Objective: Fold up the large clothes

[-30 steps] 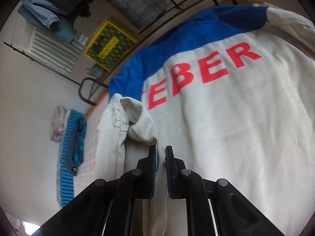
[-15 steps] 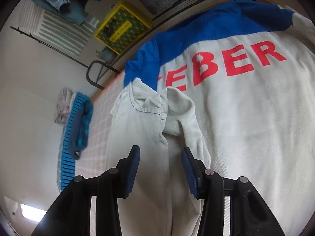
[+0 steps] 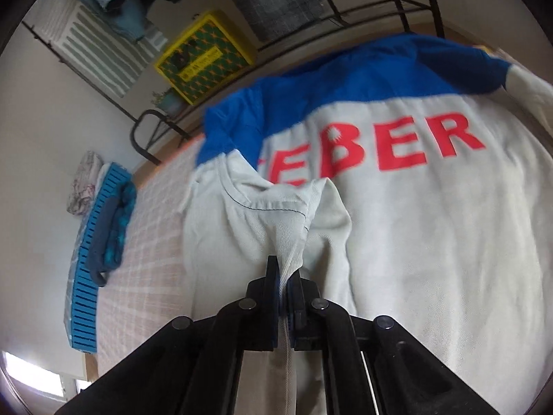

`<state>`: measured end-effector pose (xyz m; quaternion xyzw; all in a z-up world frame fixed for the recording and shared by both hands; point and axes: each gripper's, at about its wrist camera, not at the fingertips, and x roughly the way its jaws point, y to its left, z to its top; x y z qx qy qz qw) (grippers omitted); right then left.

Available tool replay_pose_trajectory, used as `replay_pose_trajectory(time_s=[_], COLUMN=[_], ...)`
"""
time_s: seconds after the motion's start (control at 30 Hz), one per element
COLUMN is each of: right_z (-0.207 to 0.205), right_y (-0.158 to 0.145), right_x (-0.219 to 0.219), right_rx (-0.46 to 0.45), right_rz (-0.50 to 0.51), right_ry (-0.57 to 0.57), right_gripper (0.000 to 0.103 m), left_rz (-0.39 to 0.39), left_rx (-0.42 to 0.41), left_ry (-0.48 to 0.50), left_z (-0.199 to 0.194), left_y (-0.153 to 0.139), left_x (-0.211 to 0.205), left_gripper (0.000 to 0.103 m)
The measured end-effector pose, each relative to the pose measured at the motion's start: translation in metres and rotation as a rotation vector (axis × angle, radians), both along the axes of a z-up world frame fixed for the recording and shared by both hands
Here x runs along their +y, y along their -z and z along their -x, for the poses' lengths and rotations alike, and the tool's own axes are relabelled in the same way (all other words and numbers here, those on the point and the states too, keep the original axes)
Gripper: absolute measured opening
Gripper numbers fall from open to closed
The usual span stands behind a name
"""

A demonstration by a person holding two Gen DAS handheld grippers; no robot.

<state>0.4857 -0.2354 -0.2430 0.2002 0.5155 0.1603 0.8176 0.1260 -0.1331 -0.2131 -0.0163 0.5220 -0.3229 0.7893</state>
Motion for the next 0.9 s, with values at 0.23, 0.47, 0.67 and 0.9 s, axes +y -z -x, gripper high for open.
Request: replay_pose_trajectory(time_s=[0.23,0.47,0.67,0.9], right_z=[0.009,0.077,0.174,0.287], right_y=[-0.012,-0.089,-0.154,-0.188], right_x=[-0.007,-0.063,-0.108,-0.145], right_rx=[-0.042,-0.211,-0.337,-0.369], right_rz=[-0.012,-0.064,-0.039,0.042], right_ry=[-0.007,0.038,0.049,0.099], right_gripper=[0.016,0.027,0.031,0.036], left_rz=[0.03,0.095,0.09,0.011], left_rx=[0.014,-0.096,-0.183,-0.2], left_ry=[0.018,0.033,-0.01,-0.137], left_z=[0.009,0.036,0.048,-0.011], left_y=[0.004,-0.037,-0.06,-0.033], left_x=[0.003,0.023,0.067,0.1], left_gripper=[0.003,0.004,0.004,0.004])
